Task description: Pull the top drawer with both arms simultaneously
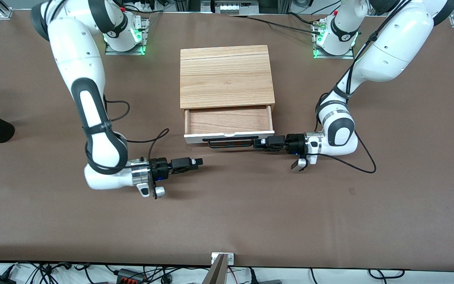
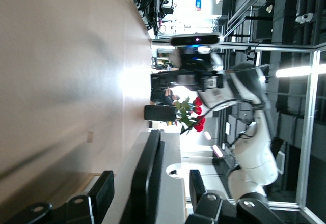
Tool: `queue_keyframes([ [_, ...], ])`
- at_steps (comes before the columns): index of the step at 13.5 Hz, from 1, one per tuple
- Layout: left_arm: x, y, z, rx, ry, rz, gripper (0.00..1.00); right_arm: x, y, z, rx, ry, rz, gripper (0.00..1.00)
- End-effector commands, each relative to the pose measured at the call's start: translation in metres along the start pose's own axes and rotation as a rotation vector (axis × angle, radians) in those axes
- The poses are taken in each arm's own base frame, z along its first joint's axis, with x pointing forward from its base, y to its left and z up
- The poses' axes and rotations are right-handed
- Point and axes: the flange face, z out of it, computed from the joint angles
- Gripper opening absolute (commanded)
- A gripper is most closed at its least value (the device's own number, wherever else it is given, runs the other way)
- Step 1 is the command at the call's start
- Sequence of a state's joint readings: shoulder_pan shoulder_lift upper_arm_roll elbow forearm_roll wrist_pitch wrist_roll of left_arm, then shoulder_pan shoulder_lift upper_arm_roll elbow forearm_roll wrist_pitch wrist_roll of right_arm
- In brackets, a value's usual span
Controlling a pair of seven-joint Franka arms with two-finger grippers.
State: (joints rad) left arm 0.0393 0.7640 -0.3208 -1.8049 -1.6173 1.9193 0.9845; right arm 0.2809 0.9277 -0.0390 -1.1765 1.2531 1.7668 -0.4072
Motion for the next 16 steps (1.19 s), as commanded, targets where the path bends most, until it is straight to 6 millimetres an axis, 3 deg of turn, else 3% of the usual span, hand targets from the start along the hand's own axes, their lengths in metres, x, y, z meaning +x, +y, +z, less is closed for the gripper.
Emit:
queue_keyframes([
  [1, 0.016, 0.008, -0.015, 0.038, -0.03, 0.082, 0.67, -0.011, -0.03, -0.028, -0.177, -0.062, 0.036, 1.0],
  [5, 0.043, 0.025, -0.044, 0.144, -0.088, 0.187, 0.65, -0.04, -0.074, -0.088, -0.388, -0.167, 0.15, 1.0],
  [8, 0.059, 0.037, -0.068, 0.199, -0.104, 0.224, 0.65, -0.074, -0.112, -0.128, -0.65, -0.242, 0.212, 1.0],
  [11, 0.072, 0.05, -0.091, 0.316, -0.187, 0.287, 0.65, -0.094, -0.148, -0.173, -0.945, -0.191, 0.178, 1.0],
  [14, 0.083, 0.063, -0.114, 0.432, -0.263, 0.328, 0.65, -0.1, -0.161, -0.207, -1.079, -0.141, 0.169, 1.0],
  [16, 0.084, 0.085, -0.125, 0.532, -0.316, 0.383, 0.65, -0.102, -0.165, -0.237, -1.107, -0.086, 0.192, 1.0],
])
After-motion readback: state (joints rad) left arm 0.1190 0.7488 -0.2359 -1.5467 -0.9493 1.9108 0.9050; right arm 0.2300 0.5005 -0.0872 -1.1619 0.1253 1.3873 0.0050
